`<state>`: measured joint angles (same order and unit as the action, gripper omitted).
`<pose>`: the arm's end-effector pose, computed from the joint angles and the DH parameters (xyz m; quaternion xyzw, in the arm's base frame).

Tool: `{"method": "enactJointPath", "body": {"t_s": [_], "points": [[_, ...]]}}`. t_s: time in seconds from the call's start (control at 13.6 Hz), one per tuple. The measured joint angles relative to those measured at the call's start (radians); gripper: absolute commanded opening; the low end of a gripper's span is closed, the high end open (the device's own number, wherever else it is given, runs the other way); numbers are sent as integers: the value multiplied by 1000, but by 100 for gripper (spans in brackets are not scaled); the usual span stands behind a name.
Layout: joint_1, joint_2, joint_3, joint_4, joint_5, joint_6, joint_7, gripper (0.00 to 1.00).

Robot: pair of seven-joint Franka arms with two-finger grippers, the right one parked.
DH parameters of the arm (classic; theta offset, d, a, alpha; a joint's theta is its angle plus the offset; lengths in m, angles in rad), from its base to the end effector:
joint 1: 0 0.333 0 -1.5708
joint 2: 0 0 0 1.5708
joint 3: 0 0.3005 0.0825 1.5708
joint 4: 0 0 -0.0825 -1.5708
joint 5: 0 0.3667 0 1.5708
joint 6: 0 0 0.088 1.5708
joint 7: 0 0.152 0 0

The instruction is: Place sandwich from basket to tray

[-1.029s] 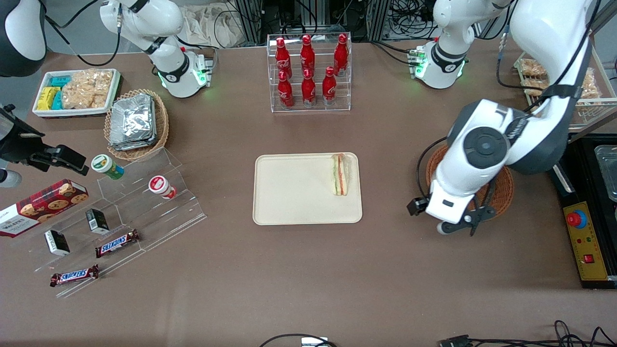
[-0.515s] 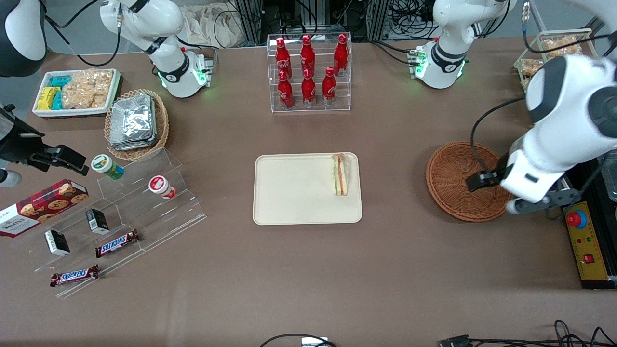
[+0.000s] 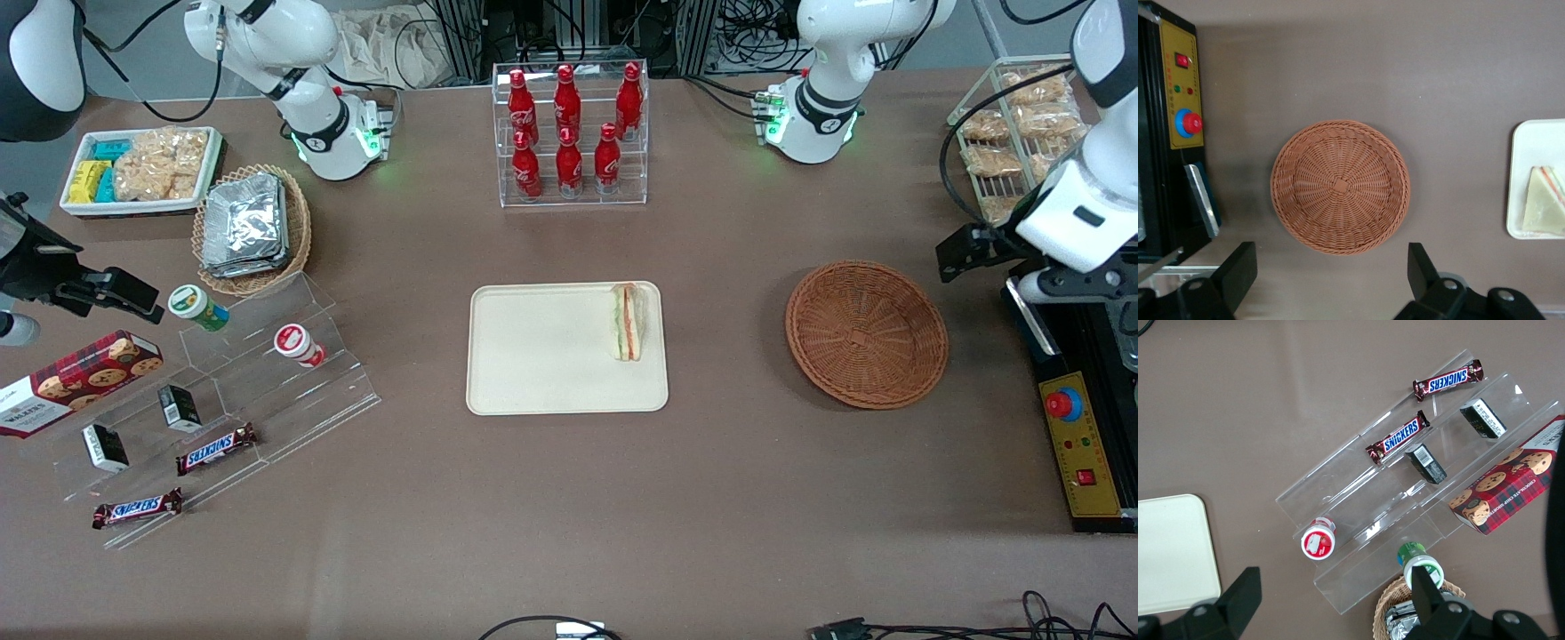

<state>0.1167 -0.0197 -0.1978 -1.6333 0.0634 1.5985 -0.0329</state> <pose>0.5312 -0.0345 0.5486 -0.9991 0.0252 0.0058 0.0340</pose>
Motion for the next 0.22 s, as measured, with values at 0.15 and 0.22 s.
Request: {"method": "enactJointPath", "body": {"t_s": [0.15,0.22], "points": [[-3,-28,4,-10,0,-14,33,100],[-4,-37,4,-11,-1,-25,44,100]]}}
